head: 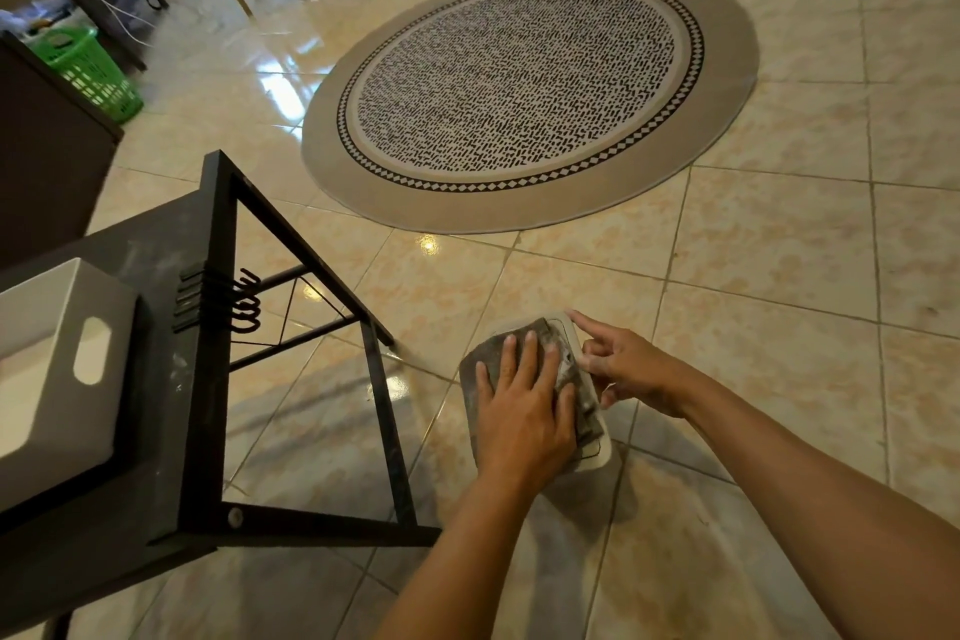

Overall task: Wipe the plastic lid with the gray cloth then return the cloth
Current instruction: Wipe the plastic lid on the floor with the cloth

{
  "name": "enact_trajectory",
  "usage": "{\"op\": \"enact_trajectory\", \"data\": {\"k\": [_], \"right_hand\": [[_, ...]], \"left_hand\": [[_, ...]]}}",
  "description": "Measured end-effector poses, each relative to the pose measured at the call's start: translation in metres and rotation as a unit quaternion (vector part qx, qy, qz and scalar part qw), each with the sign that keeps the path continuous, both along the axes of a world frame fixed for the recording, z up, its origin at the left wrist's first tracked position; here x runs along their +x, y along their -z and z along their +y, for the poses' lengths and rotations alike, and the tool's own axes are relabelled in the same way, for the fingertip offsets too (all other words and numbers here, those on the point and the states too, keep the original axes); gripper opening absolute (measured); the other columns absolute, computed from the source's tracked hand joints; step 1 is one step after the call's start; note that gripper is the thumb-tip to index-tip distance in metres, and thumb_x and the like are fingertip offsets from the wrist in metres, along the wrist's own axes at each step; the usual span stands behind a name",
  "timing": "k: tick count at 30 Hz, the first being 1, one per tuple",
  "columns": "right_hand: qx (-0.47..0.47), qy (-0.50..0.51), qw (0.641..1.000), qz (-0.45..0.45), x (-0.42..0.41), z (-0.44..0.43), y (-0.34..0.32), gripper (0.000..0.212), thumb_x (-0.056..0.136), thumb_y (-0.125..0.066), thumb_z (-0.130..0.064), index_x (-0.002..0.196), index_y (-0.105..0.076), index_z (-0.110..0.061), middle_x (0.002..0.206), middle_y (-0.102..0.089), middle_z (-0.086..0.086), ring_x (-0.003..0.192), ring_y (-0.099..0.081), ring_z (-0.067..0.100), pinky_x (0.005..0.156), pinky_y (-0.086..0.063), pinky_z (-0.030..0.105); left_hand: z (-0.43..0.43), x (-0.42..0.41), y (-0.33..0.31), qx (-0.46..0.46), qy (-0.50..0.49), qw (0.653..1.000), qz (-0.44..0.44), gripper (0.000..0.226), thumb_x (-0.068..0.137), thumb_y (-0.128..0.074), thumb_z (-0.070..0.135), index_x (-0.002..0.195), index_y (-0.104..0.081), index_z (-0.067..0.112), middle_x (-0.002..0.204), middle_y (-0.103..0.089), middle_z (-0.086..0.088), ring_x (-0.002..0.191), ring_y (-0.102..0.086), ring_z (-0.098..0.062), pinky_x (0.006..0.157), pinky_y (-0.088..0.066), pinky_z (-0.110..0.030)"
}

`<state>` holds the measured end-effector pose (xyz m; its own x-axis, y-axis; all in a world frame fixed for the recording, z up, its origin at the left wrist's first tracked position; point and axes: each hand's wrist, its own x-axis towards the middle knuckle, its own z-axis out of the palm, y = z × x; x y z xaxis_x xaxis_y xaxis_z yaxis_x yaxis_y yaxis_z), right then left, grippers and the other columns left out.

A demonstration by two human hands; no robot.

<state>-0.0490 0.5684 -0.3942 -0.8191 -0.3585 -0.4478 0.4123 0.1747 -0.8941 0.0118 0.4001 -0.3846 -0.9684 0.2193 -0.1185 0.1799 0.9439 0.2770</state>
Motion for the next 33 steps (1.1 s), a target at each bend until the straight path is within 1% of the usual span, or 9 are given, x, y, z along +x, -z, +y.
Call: {"op": "enact_trajectory", "data": {"k": [3, 5, 7, 10, 19, 23, 27, 30, 33], "right_hand": [[0.007, -0.018, 1.000, -0.008, -0.005, 0.000, 0.000, 0.071, 0.097, -0.050, -0.004, 0.152, -0.022, -0.038, 0.071, -0.041, 0.006, 0.065, -0.048, 0.016, 0.058, -0.052, 0.029], [0.006, -0.019, 1.000, -0.014, -0.006, 0.000, 0.000, 0.069, 0.097, -0.050, -0.005, 0.152, -0.024, -0.039, 0.078, -0.042, 0.012, 0.069, -0.048, 0.020, 0.057, -0.050, 0.029], [0.007, -0.011, 1.000, -0.007, -0.009, -0.001, 0.002, 0.066, 0.097, -0.050, -0.005, 0.152, -0.027, -0.035, 0.082, -0.044, 0.014, 0.070, -0.048, 0.023, 0.056, -0.050, 0.028], [0.010, 0.004, 1.000, 0.008, -0.012, -0.002, 0.004, 0.064, 0.097, -0.050, -0.002, 0.152, -0.031, -0.025, 0.074, -0.042, 0.012, 0.062, -0.048, 0.018, 0.055, -0.049, 0.028], [0.010, 0.017, 1.000, 0.022, -0.008, -0.009, 0.004, 0.063, 0.098, -0.051, -0.003, 0.152, -0.030, -0.027, 0.075, -0.039, 0.009, 0.060, -0.047, 0.016, 0.052, -0.052, 0.025], [0.016, 0.009, 1.000, 0.024, -0.007, -0.009, 0.003, 0.061, 0.099, -0.047, -0.002, 0.152, -0.031, -0.026, 0.079, -0.043, 0.012, 0.061, -0.049, 0.018, 0.052, -0.052, 0.026], [0.015, 0.013, 1.000, 0.022, -0.006, -0.011, 0.002, 0.060, 0.099, -0.048, -0.002, 0.152, -0.031, -0.023, 0.074, -0.050, 0.006, 0.055, -0.054, 0.012, 0.050, -0.052, 0.024], [0.016, 0.021, 0.999, 0.024, -0.004, -0.011, 0.000, 0.061, 0.099, -0.049, -0.002, 0.152, -0.029, -0.022, 0.075, -0.045, 0.006, 0.052, -0.054, 0.010, 0.050, -0.053, 0.022], [0.018, 0.012, 0.999, 0.028, -0.004, -0.012, -0.001, 0.059, 0.099, -0.048, -0.003, 0.152, -0.030, -0.021, 0.077, -0.043, 0.009, 0.054, -0.051, 0.011, 0.050, -0.052, 0.022]], "left_hand": [[0.002, -0.012, 0.002, -0.023, -0.004, 1.000, 0.013, 0.068, 0.094, -0.016, 0.066, 0.153, 0.000, 0.038, 0.159, 0.018, 0.005, 0.145, 0.022, -0.021, 0.112, 0.013, -0.060], [0.000, -0.016, 0.004, -0.014, -0.017, 1.000, 0.000, 0.076, 0.092, -0.017, 0.068, 0.154, 0.006, 0.030, 0.160, 0.017, 0.004, 0.145, 0.023, -0.020, 0.113, 0.010, -0.056], [-0.003, -0.015, 0.004, 0.005, -0.022, 1.000, -0.007, 0.077, 0.094, -0.023, 0.062, 0.154, 0.005, 0.023, 0.162, 0.011, 0.004, 0.146, 0.020, -0.016, 0.115, 0.007, -0.051], [-0.007, -0.013, 0.001, 0.028, -0.018, 0.999, -0.003, 0.067, 0.098, -0.030, 0.048, 0.155, -0.005, 0.023, 0.162, 0.001, 0.005, 0.146, 0.015, -0.012, 0.118, 0.004, -0.049], [-0.009, -0.018, 0.002, -0.008, -0.036, 0.999, 0.011, 0.065, 0.097, -0.013, 0.046, 0.155, -0.005, 0.019, 0.163, -0.001, -0.001, 0.146, 0.013, -0.014, 0.113, 0.012, -0.037], [0.003, 0.002, 0.003, -0.004, -0.001, 1.000, 0.004, 0.069, 0.092, -0.006, 0.049, 0.155, -0.005, 0.020, 0.162, 0.001, 0.001, 0.146, 0.016, -0.015, 0.119, 0.008, -0.045], [0.003, -0.027, 0.007, -0.022, -0.039, 0.999, 0.015, 0.061, 0.099, -0.017, 0.044, 0.155, -0.006, 0.021, 0.162, 0.000, 0.002, 0.145, 0.014, -0.015, 0.118, 0.005, -0.054], [-0.008, -0.011, 0.007, -0.003, -0.072, 0.997, 0.001, 0.060, 0.101, -0.020, 0.044, 0.155, -0.002, 0.024, 0.162, 0.003, 0.005, 0.145, 0.018, -0.014, 0.118, 0.002, -0.054], [0.001, 0.013, 0.007, -0.017, -0.036, 0.999, 0.011, 0.061, 0.100, -0.017, 0.045, 0.155, -0.003, 0.024, 0.161, 0.005, 0.005, 0.146, 0.019, -0.016, 0.119, 0.005, -0.052]]}}
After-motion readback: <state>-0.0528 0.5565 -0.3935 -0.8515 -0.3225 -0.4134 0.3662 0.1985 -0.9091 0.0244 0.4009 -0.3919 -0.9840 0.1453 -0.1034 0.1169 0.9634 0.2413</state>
